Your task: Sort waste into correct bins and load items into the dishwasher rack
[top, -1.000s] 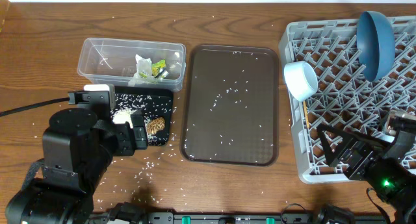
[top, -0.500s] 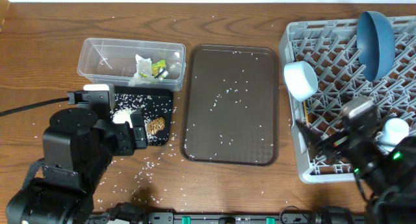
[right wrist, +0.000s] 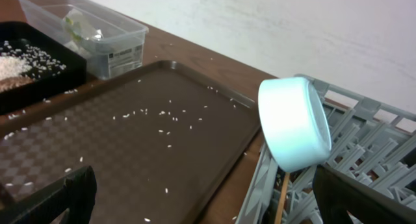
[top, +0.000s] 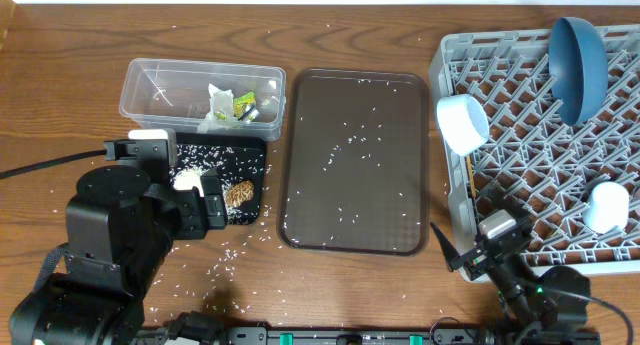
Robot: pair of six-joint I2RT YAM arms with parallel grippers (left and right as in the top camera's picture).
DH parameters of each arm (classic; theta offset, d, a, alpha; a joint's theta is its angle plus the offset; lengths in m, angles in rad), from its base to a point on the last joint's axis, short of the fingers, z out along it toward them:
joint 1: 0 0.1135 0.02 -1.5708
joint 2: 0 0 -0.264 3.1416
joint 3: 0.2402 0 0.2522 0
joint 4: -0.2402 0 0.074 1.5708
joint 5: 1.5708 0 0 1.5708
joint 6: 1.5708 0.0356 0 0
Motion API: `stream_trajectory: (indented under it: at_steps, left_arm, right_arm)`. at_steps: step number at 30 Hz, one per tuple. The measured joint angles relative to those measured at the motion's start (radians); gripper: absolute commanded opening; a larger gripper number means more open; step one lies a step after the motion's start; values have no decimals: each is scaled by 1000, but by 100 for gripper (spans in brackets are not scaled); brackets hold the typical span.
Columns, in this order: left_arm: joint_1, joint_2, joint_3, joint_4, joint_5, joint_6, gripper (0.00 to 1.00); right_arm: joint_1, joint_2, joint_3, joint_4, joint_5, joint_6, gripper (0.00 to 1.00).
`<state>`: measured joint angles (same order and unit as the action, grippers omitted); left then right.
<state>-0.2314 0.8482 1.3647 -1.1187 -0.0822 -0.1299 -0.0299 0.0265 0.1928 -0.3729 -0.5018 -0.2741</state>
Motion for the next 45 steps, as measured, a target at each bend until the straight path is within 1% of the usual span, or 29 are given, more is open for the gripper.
stream_trajectory:
  at_steps: [5,13,37,42,45]
  left_arm:
    - [0,0,0,0,0,0,98]
    - [0,0,0,0,0,0,98]
    - [5,-4,0,0,0,0,98]
    - [89,-85,-51,23,4,0,98]
    - [145,-200,-154,126,15,0,98]
  right_arm:
    - [0,-12,-71,85,0,0,99]
    - [0,-15,-167,322,1,0,99]
    - [0,-15,-183,331,1,0,99]
    - [0,-15,-183,332,1,0,99]
    - [0,-15,-183,333,2,0,99]
